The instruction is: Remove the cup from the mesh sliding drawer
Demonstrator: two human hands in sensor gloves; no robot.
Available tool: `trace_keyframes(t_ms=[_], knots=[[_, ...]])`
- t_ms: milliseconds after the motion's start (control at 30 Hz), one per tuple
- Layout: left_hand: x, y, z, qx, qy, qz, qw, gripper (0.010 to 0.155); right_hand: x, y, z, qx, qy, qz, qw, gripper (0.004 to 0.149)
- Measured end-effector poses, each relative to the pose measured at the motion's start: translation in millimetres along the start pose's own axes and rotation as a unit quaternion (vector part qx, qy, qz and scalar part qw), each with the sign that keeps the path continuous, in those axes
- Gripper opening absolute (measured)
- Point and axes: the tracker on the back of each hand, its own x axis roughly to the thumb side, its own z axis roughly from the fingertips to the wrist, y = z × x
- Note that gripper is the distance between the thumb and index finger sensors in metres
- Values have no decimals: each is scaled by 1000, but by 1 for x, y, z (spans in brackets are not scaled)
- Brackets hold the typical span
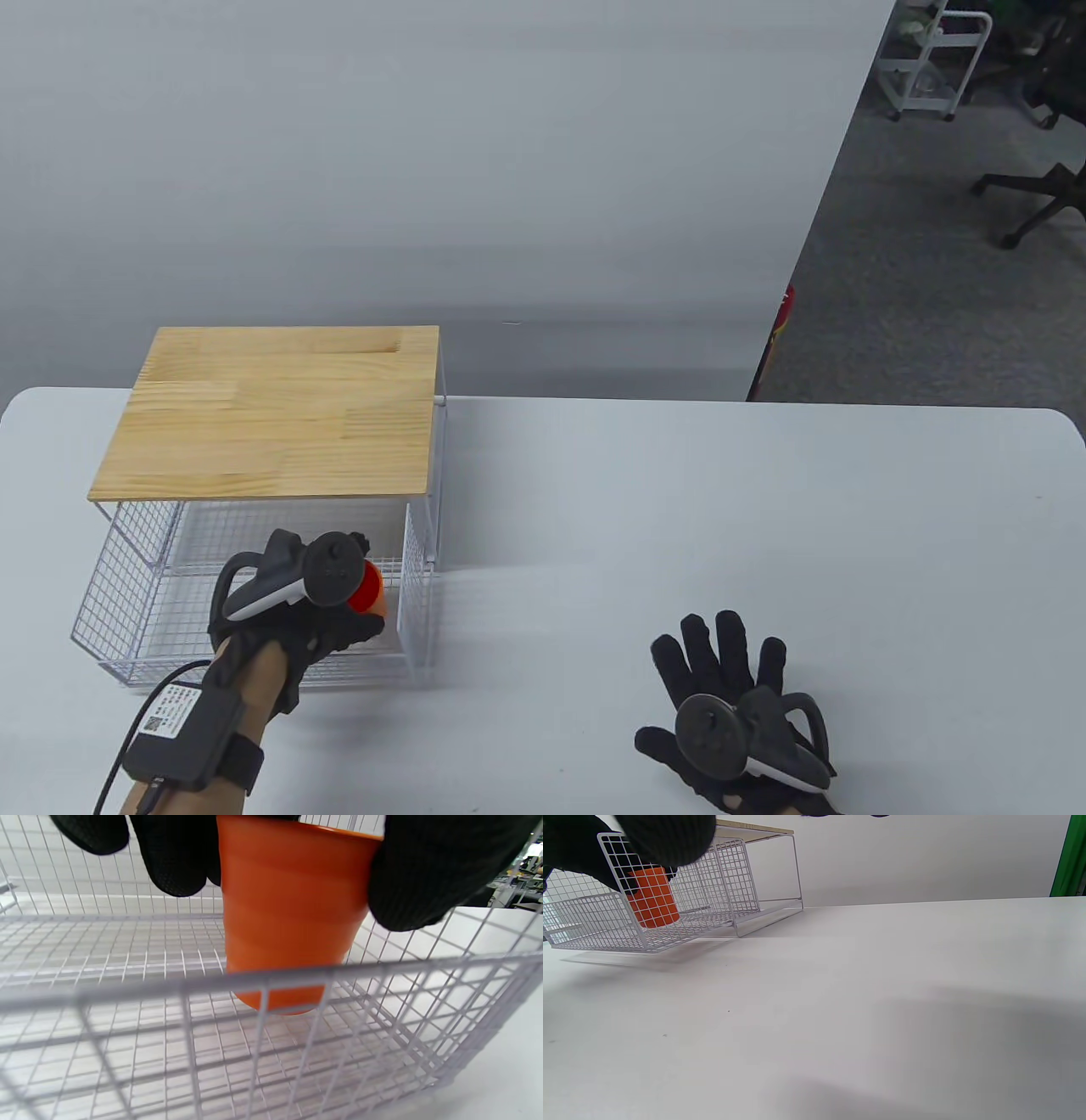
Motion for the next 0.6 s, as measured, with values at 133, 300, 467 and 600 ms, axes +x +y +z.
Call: trace_keyframes(t_ms=[133,300,467,600], knots=[[4,12,9,20,-6,-13,1000,105,0,0,0,-1,-1,1,1000,89],[10,34,24,52,-14,-20,998,104,0,-1,0,-3,0,0,1000,89],[15,63,41,87,-27,-22,996,103,0,-1,0,-3,0,-1,1000,89],[25,90,60,125,-43,-33,991,103,0,-1,0,-3,1,-1,1000,89]])
